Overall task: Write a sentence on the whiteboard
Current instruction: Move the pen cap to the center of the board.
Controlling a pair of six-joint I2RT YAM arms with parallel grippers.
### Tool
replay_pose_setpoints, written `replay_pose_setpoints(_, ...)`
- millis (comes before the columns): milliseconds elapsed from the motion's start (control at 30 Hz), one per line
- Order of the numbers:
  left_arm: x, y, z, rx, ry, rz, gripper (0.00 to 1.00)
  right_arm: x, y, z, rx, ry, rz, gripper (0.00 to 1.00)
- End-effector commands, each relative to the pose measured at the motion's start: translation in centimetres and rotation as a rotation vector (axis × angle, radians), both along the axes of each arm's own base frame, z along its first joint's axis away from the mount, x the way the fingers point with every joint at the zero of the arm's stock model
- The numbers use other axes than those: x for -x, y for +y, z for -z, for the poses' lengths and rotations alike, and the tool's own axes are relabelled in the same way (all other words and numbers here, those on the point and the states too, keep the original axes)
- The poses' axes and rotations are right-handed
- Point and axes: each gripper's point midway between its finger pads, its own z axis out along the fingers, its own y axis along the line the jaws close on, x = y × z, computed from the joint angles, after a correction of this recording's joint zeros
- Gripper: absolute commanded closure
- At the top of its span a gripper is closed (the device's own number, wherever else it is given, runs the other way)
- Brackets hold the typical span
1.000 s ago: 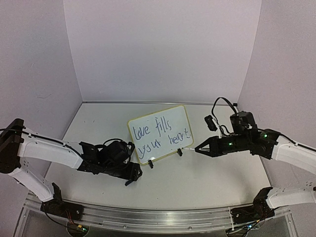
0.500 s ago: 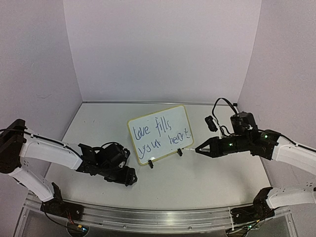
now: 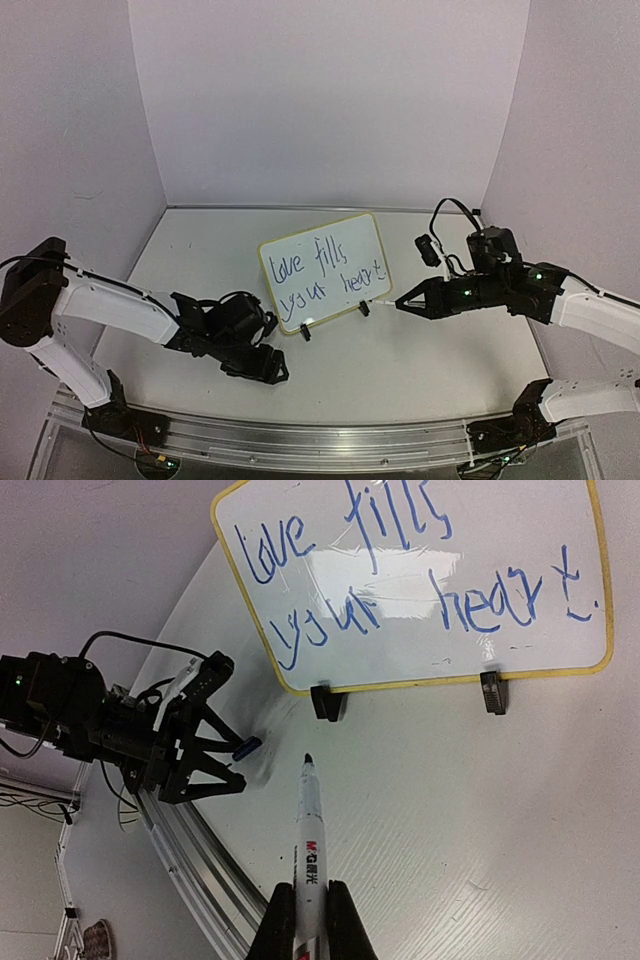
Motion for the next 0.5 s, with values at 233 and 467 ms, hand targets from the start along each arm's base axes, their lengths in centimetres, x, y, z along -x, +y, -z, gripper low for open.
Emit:
replay_pose_setpoints(233, 1.6, -6.4, 0.0, 0.107, 0.051, 0.152, 0.26, -0.4, -0.1, -1.1, -0.029, -0.040, 0.022, 1.00)
replay_pose_setpoints(467, 1.0, -11.4, 0.0, 0.209, 0.057, 0.211, 0.28, -0.4, -0.3, -1.8, -0.035, -0.052, 0.033, 1.00)
